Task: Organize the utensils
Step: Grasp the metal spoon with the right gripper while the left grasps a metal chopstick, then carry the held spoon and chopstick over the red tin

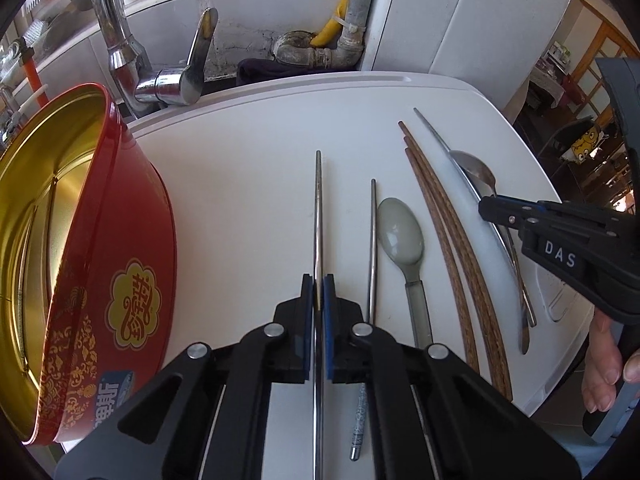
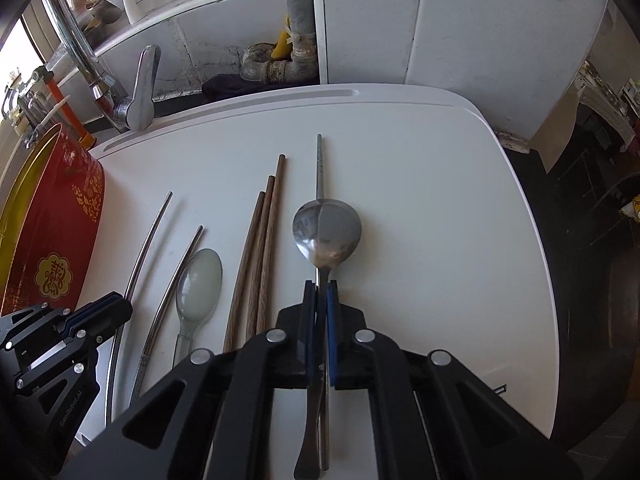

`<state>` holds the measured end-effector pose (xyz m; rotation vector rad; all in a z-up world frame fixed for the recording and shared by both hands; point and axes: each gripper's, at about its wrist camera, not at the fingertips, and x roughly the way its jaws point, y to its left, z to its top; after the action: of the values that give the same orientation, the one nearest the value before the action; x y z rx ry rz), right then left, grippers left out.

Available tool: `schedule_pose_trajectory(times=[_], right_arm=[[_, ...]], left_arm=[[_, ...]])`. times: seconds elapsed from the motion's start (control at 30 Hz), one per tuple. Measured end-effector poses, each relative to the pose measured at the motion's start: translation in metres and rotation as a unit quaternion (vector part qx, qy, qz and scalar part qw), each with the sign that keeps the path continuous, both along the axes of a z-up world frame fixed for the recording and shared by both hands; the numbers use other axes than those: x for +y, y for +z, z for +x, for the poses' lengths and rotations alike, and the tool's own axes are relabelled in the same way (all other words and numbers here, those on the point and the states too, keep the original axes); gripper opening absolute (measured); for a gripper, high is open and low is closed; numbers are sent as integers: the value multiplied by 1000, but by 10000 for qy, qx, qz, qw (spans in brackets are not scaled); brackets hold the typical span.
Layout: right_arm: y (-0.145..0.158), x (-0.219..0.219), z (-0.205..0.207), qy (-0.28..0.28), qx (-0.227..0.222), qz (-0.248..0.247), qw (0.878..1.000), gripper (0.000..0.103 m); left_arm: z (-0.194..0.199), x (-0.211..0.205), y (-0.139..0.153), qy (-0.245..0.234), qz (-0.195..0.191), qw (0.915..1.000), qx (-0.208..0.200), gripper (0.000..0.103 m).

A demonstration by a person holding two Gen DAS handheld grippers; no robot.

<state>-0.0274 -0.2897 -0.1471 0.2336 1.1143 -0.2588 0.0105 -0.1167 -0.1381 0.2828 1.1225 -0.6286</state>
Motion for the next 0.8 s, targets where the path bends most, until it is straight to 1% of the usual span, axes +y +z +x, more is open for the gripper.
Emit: schedule_pose_trajectory(times=[0.13,0.33,0.5,0.7,0.8], right_arm=[[13,3,-10,24,-137,-112,9998,6],[36,5,-25,62,-367,-126,9992,6],[35,3,-31,-19,-349,-47,9994,6],[35,1,-33,-32,-352,-25,9994,6],[43,7,-34,43,-434,-17,9990,6]], left_arm=[[2,-1,11,-38,-69,9999,-98,5],[0,1,30,-98,-168,9995,-253,5],[-1,10,34,-55,-181,9995,-258,5],[4,24,25,172,-126,9997,-120,5],[2,32,34,224,-248,9994,-134,5]])
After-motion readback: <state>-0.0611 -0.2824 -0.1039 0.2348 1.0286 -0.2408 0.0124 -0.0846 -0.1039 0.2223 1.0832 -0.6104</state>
